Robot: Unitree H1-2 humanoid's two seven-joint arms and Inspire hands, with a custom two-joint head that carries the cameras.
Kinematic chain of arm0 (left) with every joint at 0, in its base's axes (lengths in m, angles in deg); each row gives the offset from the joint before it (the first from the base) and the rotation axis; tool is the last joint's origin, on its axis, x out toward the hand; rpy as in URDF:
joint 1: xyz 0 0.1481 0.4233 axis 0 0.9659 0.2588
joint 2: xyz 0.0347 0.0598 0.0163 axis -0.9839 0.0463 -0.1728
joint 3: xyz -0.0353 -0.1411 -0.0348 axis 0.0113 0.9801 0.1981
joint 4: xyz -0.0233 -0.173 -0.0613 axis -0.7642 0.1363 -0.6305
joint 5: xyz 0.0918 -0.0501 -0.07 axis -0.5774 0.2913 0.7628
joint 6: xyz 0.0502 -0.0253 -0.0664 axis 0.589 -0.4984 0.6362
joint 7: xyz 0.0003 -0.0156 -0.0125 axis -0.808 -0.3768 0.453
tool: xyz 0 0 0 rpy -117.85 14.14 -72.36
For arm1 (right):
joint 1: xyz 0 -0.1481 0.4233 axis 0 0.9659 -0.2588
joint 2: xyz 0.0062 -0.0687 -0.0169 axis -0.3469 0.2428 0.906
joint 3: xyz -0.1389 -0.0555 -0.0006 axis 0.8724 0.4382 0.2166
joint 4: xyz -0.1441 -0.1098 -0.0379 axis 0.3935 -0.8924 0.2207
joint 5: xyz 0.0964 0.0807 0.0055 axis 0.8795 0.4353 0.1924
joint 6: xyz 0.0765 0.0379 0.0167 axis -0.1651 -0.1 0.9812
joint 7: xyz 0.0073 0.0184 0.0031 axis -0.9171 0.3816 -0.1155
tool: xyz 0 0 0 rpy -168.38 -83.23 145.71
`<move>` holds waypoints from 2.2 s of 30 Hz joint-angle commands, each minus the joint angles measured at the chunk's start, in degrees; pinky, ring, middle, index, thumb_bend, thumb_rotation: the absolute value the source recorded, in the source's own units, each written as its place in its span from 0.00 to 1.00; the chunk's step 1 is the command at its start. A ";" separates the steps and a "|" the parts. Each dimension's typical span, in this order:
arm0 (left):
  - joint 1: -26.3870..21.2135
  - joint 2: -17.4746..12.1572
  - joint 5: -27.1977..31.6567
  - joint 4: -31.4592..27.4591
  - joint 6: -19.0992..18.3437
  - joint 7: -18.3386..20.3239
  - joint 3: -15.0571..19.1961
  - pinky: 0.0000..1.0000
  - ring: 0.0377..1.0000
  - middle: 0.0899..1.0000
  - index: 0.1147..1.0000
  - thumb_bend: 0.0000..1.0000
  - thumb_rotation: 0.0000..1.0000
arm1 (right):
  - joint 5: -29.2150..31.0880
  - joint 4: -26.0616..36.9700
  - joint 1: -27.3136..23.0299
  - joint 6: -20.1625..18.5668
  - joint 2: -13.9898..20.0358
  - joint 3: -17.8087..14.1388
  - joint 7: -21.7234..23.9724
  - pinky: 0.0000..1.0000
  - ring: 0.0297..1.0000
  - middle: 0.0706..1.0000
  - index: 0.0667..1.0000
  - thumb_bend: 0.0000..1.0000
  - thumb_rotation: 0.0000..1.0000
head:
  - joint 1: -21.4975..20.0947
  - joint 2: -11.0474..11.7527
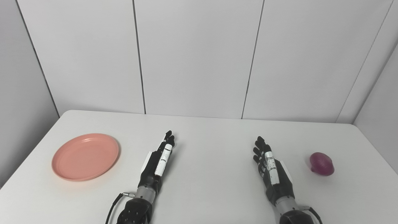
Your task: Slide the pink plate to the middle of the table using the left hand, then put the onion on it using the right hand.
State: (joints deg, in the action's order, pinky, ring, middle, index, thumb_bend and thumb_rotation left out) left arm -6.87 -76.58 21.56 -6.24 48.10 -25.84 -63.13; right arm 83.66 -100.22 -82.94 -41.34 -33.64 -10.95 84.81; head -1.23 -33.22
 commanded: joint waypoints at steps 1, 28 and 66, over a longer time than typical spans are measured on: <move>0.78 -0.34 -0.18 0.41 1.09 -0.12 -0.10 0.98 0.97 0.98 0.98 0.53 1.00 | 0.55 0.24 -1.92 3.37 -0.77 -0.47 -0.17 1.00 1.00 1.00 1.00 0.59 0.97 | 0.09 -0.02; 0.83 -0.50 0.21 0.21 1.12 0.37 0.14 0.98 0.97 0.98 0.98 0.52 1.00 | 0.60 1.11 -1.91 1.90 -1.23 -0.41 -0.10 1.00 1.00 1.00 1.00 0.56 0.94 | -0.60 -0.10; 0.62 2.68 -3.89 2.39 2.41 -2.85 -2.77 0.99 0.99 0.99 0.98 0.58 1.00 | 4.83 -3.87 -1.83 4.81 2.54 -3.13 4.87 1.00 1.00 1.00 1.00 0.56 0.94 | 18.79 6.14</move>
State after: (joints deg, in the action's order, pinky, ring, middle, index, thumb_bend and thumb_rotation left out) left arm -6.82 -75.38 18.74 -5.73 48.26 -27.61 -65.04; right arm 86.90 -102.27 -83.65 -40.53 -32.69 -12.92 88.20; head 15.38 -28.04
